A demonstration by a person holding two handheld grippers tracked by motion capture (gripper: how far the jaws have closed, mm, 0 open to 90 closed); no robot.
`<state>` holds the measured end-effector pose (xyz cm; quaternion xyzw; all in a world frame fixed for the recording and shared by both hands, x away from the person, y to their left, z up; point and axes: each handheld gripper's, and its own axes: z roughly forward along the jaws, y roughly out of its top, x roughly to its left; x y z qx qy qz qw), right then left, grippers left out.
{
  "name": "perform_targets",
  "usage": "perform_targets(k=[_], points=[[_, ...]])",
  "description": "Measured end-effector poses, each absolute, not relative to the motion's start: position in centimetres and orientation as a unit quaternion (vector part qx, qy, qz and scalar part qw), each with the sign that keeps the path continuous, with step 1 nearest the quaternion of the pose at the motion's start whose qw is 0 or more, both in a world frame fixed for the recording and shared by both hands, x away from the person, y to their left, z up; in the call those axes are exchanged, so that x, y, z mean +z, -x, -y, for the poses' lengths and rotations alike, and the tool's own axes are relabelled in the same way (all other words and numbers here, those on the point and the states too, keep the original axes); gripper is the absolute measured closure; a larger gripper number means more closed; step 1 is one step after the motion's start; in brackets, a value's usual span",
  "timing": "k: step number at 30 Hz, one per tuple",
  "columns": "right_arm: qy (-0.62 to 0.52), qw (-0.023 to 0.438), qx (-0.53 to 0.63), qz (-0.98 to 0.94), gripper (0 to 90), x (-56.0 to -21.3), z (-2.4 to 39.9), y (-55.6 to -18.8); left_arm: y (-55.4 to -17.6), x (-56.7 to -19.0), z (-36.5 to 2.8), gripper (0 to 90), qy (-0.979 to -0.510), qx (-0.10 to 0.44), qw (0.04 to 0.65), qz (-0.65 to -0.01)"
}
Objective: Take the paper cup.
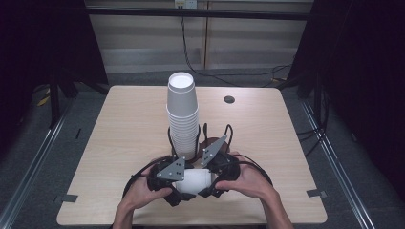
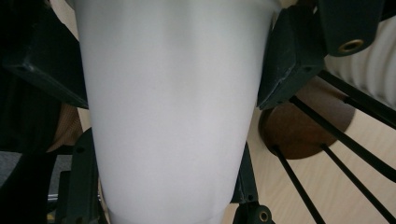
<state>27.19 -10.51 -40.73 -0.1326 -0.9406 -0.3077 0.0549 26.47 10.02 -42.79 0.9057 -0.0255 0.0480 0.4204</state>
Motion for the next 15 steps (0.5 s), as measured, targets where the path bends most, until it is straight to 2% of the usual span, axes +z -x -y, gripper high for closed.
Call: perform_targets(k=[15], points=[[0.131,0.053,-0.320,0.937,23.3,-40.52,11.06,-26.99,-26.53,-42.46,-10.34,14.2,-0.897,0.046,0.438,0.024]])
